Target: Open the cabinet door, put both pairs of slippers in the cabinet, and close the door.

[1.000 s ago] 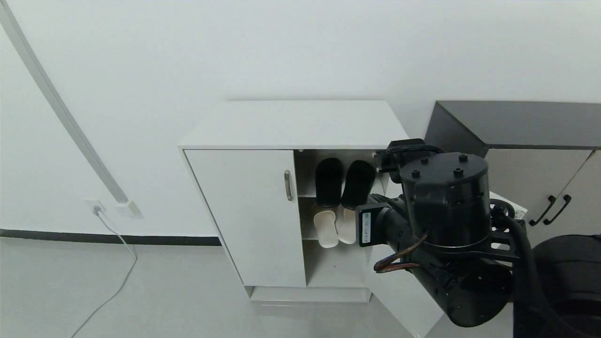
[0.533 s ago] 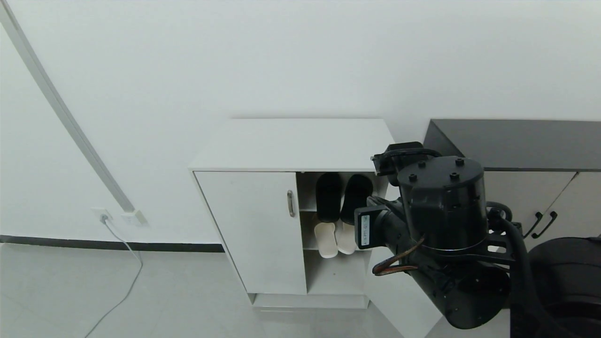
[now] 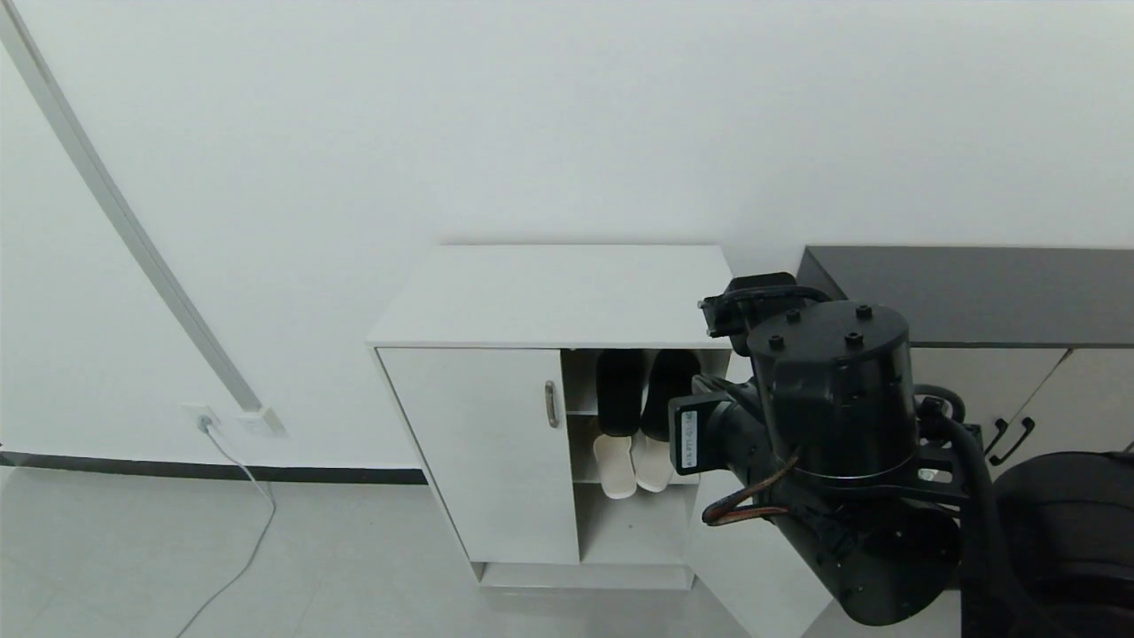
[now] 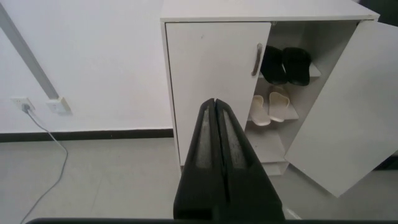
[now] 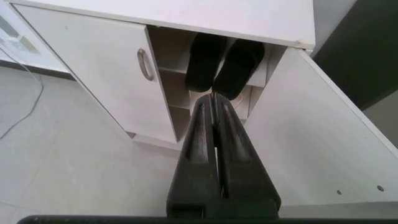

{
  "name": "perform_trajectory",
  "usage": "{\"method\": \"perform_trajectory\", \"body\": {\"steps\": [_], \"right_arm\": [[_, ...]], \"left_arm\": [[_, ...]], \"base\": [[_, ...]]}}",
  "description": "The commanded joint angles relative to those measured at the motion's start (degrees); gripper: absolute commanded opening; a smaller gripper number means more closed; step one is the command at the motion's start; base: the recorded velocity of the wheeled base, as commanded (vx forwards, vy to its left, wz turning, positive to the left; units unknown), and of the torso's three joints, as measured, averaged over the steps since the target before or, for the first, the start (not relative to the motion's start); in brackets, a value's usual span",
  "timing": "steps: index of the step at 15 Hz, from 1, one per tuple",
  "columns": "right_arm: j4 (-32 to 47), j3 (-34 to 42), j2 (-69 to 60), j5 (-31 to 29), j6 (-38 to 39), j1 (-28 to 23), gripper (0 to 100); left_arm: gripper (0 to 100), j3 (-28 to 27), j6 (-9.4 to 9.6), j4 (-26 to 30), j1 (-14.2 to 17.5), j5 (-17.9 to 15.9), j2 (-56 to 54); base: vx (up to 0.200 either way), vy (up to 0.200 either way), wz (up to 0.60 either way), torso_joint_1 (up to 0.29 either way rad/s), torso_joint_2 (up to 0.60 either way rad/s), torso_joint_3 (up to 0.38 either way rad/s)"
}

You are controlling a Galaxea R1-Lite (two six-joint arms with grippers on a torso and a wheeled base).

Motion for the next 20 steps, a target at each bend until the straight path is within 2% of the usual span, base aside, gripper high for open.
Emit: {"method": "perform_trajectory", "body": {"steps": [1,3,11,15,18,20], "right_arm": [[0.0,0.0,0.2,0.1,0.0,0.1,0],[0.0,0.1,0.2,0.1,0.0,0.1,0],[-0.1,0.0,0.6,0.8,0.0,0.0,0],[-1.3,-0.1,1.6,0.9,-0.1,-2.1,0],[-2.4,-0.3,1.9,6.5,0.0,-4.7,0],[-2.4,-1.5,2.5,7.0,0.0,-6.9,0]], "left_arm": [[0,0.0,0.0,0.0,0.0,0.0,0.1],[0,0.0,0.0,0.0,0.0,0.0,0.1],[0,0.0,0.0,0.0,0.0,0.0,0.1],[0,0.0,0.0,0.0,0.0,0.0,0.1],[0,0.0,0.0,0.0,0.0,0.0,0.1],[0,0.0,0.09,0.0,0.0,0.0,0.1]], "base": [[0.0,0.0,0.0,0.0,0.0,0.0],[0.0,0.0,0.0,0.0,0.0,0.0],[0.0,0.0,-0.6,0.005,0.0,0.001],[0.0,0.0,0.0,0.0,0.0,0.0],[0.0,0.0,0.0,0.0,0.0,0.0],[0.0,0.0,0.0,0.0,0.0,0.0]]}}
